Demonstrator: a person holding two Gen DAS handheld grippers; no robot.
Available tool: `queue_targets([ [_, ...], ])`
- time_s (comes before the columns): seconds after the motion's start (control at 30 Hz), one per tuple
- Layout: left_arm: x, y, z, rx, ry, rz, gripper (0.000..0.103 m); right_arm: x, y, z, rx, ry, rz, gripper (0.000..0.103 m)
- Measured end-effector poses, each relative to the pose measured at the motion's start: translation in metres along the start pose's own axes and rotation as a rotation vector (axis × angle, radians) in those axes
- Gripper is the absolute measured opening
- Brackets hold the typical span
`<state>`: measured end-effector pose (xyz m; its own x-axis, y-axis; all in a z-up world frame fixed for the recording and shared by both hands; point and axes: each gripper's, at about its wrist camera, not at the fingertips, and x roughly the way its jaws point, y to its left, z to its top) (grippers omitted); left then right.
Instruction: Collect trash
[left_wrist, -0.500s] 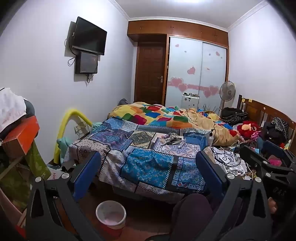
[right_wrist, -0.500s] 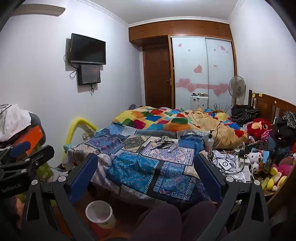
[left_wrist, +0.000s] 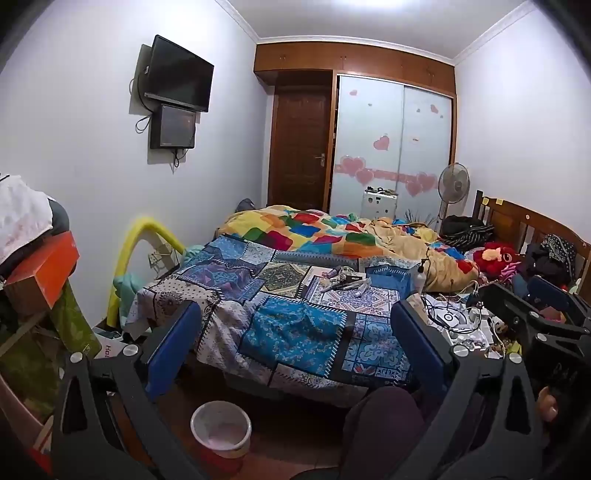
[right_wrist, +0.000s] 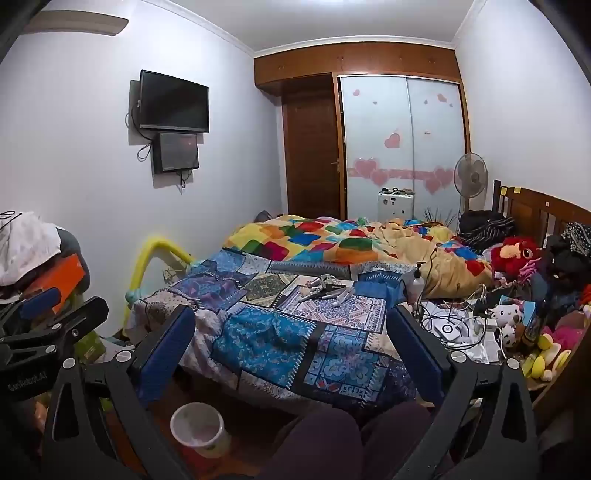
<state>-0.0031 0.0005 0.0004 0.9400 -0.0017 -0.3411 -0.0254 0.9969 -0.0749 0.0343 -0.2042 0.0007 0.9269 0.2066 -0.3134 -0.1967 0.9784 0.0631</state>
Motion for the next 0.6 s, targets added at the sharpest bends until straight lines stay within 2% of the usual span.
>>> queue_targets([
  [0.6, -0.0004, -0.0014, -0.0013, -0.004, 0.0, -0.001, 0.103, -0.0035, -0.001, -0.0052, -0.001, -0.009, 0.001, 0.103],
])
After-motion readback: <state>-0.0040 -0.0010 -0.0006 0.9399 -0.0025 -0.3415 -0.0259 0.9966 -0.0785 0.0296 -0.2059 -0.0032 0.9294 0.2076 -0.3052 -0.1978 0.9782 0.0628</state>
